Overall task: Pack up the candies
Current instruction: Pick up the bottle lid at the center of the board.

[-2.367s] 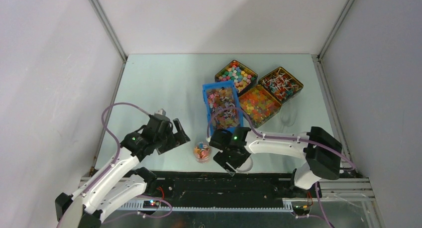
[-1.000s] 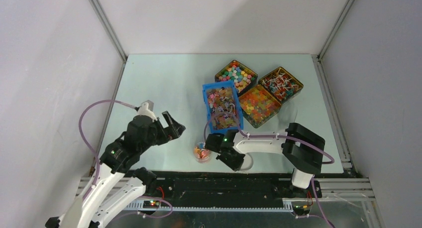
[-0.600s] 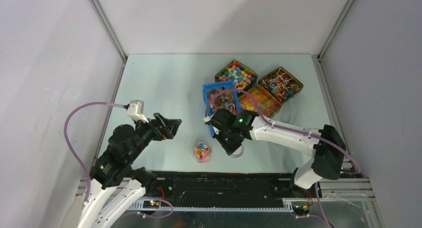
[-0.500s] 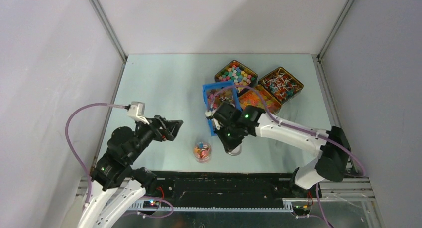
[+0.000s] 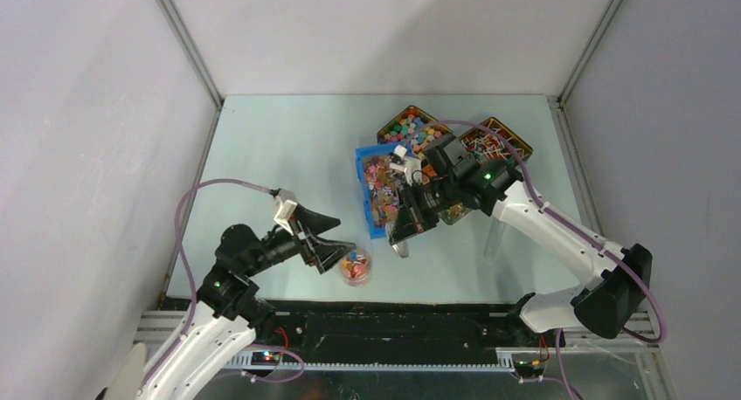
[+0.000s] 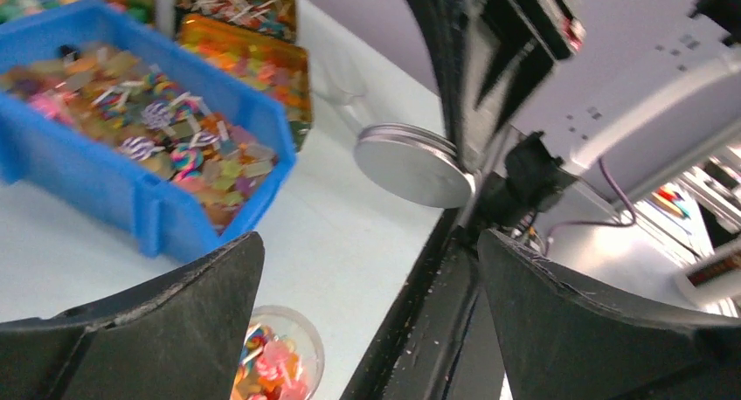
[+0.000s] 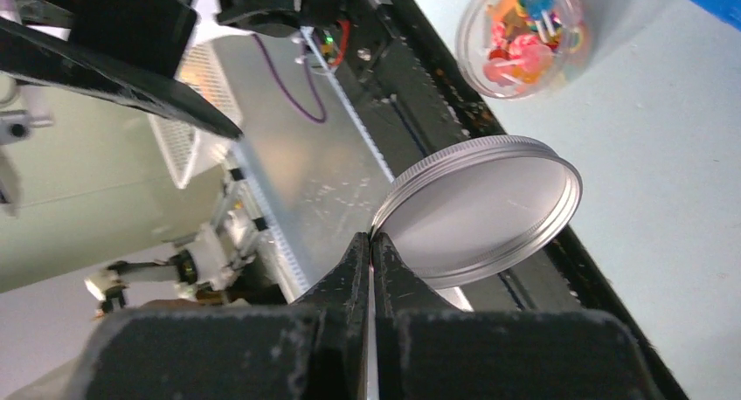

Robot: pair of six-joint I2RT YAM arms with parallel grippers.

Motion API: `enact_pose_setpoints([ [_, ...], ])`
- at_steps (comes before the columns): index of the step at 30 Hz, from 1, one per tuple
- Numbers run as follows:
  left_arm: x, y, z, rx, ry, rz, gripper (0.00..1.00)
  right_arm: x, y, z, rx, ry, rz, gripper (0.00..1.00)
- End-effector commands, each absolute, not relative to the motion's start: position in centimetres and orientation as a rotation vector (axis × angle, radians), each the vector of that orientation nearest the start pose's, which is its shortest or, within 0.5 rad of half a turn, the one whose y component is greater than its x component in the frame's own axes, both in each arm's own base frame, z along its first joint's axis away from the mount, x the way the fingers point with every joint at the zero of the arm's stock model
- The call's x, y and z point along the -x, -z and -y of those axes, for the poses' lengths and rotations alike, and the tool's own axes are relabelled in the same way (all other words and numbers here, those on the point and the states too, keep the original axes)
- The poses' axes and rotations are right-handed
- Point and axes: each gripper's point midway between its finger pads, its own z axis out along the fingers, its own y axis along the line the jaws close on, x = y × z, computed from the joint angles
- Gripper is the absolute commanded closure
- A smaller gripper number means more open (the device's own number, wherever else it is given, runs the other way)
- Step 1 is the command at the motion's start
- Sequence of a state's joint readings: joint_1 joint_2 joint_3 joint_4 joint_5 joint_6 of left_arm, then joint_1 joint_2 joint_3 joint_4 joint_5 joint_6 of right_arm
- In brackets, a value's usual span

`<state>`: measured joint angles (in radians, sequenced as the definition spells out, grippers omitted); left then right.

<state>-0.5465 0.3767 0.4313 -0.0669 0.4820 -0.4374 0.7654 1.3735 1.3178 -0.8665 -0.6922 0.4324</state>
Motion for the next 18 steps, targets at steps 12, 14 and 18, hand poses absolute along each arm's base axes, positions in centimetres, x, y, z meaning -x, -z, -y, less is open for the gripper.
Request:
enact_pose_setpoints([
  [12, -11.6, -29.2, 24.9, -0.888, 1.186, -1.186, 0.00, -11.7, -32.9, -31.1, 0.797, -1.739, -2.297, 1.00],
  [14, -11.5, -29.5, 25.1, -0.890, 1.164, -1.163, 0.00, -11.5, -33.3, -31.0, 0.796, -1.754, -2.290, 1.00],
  [18, -11.5, -29.7, 25.4, -0.913, 1.102, -1.123, 0.00, -11.3, -33.6, -31.0, 0.795, -1.766, -2.286, 1.00],
])
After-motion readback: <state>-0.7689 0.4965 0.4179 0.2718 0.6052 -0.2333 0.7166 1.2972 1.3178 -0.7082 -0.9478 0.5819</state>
